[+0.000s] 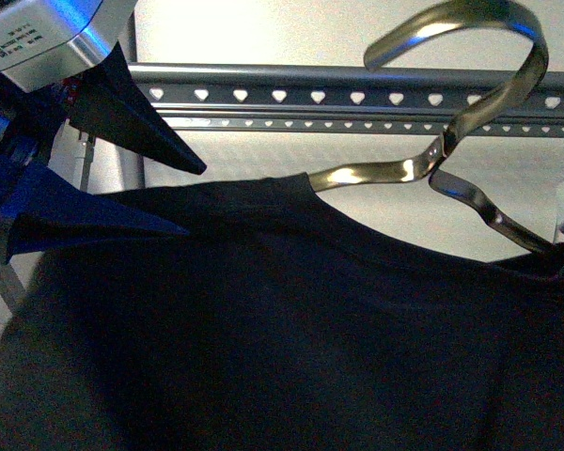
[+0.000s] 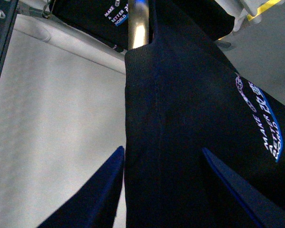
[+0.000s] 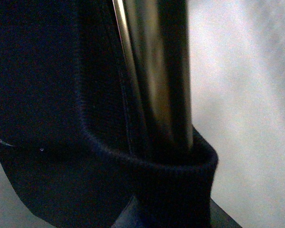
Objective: Hang clothes on hanger
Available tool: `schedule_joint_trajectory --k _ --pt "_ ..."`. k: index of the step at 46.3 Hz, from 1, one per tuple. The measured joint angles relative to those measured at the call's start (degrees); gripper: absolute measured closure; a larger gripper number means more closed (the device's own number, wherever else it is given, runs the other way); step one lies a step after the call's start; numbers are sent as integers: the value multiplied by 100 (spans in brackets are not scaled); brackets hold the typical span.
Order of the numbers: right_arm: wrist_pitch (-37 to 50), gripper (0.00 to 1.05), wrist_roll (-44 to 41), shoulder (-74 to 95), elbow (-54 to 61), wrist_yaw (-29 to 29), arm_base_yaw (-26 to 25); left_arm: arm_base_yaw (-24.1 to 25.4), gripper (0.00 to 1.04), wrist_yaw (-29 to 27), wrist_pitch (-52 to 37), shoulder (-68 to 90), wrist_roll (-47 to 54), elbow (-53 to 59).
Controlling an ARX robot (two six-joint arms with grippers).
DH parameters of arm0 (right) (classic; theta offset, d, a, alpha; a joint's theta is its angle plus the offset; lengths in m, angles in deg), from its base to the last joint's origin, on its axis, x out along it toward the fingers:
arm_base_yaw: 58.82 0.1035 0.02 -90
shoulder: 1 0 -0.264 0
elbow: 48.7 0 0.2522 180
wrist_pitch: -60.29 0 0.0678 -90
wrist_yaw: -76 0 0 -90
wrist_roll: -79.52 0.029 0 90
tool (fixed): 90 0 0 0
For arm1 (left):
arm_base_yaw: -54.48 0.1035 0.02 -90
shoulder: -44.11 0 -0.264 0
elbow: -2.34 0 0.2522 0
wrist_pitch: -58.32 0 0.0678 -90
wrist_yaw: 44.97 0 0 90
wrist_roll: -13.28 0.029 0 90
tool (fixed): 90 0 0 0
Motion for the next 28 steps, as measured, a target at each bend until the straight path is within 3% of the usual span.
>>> schedule_joint_trajectory --k 8,9,13,15,17,21,24,28 --pt "-68 99 31 42 28 -251 -302 0 23 13 0 0 4 0" --pt "24 99 199 57 48 -319 -378 0 13 17 0 -2 7 0" --pt "22 99 468 55 72 -374 -444 -26 5 -173 -219 -42 -236 83" --pt "-59 99 726 20 90 -413 -479 -44 7 -1040 -1349 -208 -990 522" --pt "-125 99 855 2 101 -420 -498 -33 7 -1504 -1952 -267 -1722 745" --pt "-334 100 1300 -149 210 -426 -549 85 6 -3008 -3606 -299 -3934 1040" --pt "-577 100 1641 -343 282 -420 -579 260 6 -4004 -4321 -299 -5711 1014" --pt "-1069 101 2542 -658 289 -470 -717 605 6 -5453 -4695 -483 -9009 925"
